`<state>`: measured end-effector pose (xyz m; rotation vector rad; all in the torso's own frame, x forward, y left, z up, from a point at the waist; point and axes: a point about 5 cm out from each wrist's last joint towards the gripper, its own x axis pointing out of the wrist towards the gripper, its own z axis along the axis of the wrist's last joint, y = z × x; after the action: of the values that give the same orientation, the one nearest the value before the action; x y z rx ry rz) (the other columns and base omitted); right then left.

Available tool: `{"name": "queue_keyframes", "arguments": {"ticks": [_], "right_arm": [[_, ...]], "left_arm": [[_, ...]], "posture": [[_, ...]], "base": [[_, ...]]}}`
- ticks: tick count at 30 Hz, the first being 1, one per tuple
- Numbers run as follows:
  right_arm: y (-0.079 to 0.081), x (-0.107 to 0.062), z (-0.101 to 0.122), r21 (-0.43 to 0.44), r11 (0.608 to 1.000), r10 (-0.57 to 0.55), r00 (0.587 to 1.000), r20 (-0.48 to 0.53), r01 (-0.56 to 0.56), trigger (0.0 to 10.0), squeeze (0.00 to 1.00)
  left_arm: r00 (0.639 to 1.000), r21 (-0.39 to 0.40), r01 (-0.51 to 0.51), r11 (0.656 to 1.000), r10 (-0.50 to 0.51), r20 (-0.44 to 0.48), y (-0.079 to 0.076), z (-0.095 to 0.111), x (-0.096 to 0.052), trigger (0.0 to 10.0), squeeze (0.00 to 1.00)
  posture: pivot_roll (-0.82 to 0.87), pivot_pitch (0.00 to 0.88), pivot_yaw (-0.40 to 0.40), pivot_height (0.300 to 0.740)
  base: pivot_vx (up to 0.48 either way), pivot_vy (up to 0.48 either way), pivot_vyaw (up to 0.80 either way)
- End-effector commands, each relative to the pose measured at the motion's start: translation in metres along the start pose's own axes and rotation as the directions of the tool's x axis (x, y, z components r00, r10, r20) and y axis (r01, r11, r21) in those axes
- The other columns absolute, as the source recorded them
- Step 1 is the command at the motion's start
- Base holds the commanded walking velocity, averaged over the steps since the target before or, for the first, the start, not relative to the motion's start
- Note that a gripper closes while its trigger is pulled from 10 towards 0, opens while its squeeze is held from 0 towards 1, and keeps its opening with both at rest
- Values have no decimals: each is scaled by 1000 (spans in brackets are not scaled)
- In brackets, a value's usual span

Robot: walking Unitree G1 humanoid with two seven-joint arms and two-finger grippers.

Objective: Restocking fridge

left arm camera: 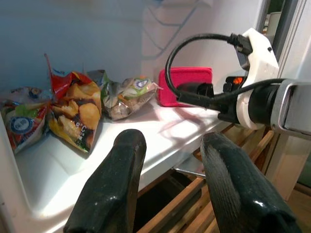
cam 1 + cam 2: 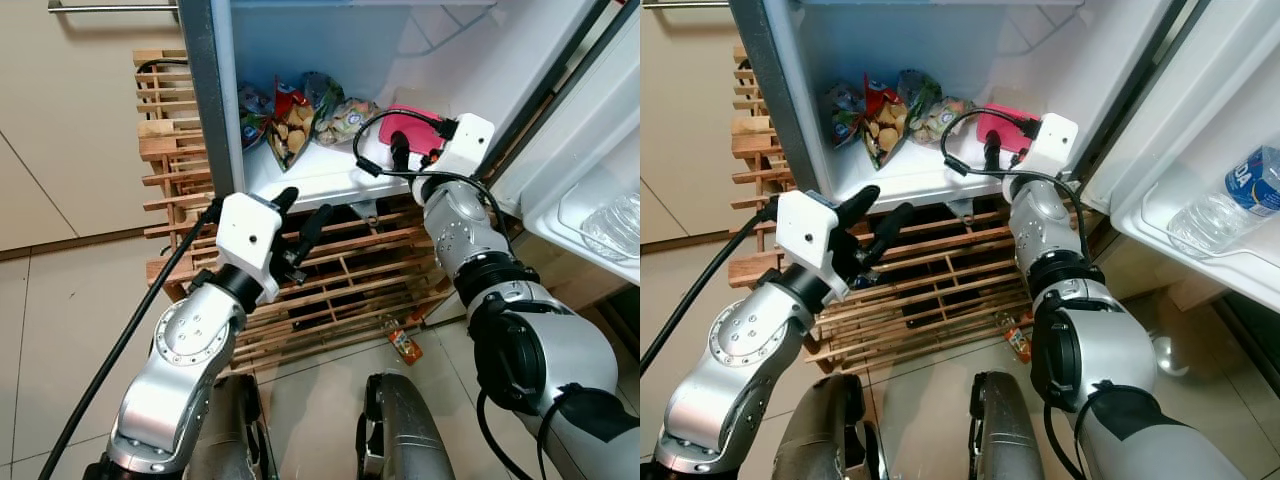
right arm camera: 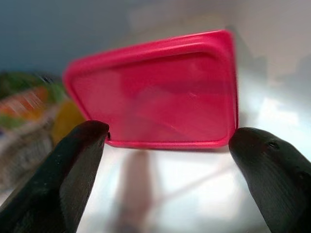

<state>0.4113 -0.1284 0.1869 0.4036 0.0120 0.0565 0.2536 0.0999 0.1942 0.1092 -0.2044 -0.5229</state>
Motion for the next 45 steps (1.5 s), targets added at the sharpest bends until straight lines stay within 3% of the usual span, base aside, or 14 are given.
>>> {"name": "queue_keyframes", "arguments": {"ticks": [1, 8, 12, 14, 16, 21, 26, 29, 32, 37, 39, 43, 45], "right_arm": [[-2, 1, 20, 8, 1000, 2, 995, 102, -3, 10000, 0], [-8, -6, 19, -18, 1000, -5, 986, 168, 8, 10000, 0], [-25, -21, 16, -48, 997, -49, 971, 234, 62, 10000, 0], [-25, -21, 16, -48, 997, -49, 971, 234, 62, 10000, 0], [-38, -25, 13, -28, 992, -110, 969, 223, 119, 10000, 0], [-41, -24, 10, 18, 991, -135, 973, 185, 134, 10000, 0], [-31, -14, 8, 43, 993, -110, 986, 127, 106, 10000, 0], [-20, -6, 3, 112, 990, -96, 994, 53, 89, 10000, 0], [-8, -1, -3, 242, 967, -73, 997, -32, 79, 10000, 0], [1, 4, 6, 276, 959, -66, 998, -19, 68, 10000, 0], [15, 8, 21, 278, 961, -2, 999, 37, -9, 10000, 0], [22, 10, 31, 260, 964, 40, 996, 85, -61, 10000, 0], [33, 10, 39, 256, 952, 135, 980, 144, -169, 10000, 0]], "left_arm": [[1000, 4, 18, 1000, -18, 6, -3, 0, 4, 10000, 0], [1000, -2, 26, 1000, -26, 14, -5, 0, 7, 10000, 0], [999, -4, 25, 1000, -25, 25, -4, 1, 10, 10000, 0], [999, -4, 25, 1000, -25, 25, -4, 1, 10, 10000, 0], [999, -7, 28, 1000, -28, 33, -6, 0, 13, 10000, 0], [999, -9, 25, 1000, -24, 40, -6, 1, 14, 10000, 0], [999, -11, 25, 1000, -24, 45, -7, 1, 15, 10000, 0], [999, -9, 27, 1000, -27, 47, -6, 0, 16, 10000, 0], [999, -3, 21, 1000, -21, 48, -4, 1, 16, 10000, 0], [999, 2, 13, 1000, -13, 48, -2, 1, 16, 10000, 0], [999, 6, 9, 1000, -9, 49, -1, 0, 17, 10000, 0], [999, 10, 9, 1000, -9, 53, -1, 0, 18, 10000, 0], [998, 14, 5, 1000, -6, 58, 0, 1, 20, 10000, 0]], "posture": [[54, 134, -66, 627], [41, 130, -65, 627], [27, 122, -70, 627], [27, 122, -70, 627], [23, 113, -74, 627], [23, 110, -76, 627], [27, 107, -74, 627], [33, 106, -74, 627], [47, 105, -74, 627], [52, 103, -76, 627], [49, 98, -73, 627], [43, 94, -72, 627], [32, 89, -72, 627]], "base": [[0, 0, 0], [0, 0, 0], [0, 0, 0], [0, 0, 0], [0, 0, 0], [0, 0, 0], [0, 0, 0], [0, 0, 0], [0, 0, 0], [0, 0, 0], [0, 0, 0], [0, 0, 0], [0, 0, 0]]}}
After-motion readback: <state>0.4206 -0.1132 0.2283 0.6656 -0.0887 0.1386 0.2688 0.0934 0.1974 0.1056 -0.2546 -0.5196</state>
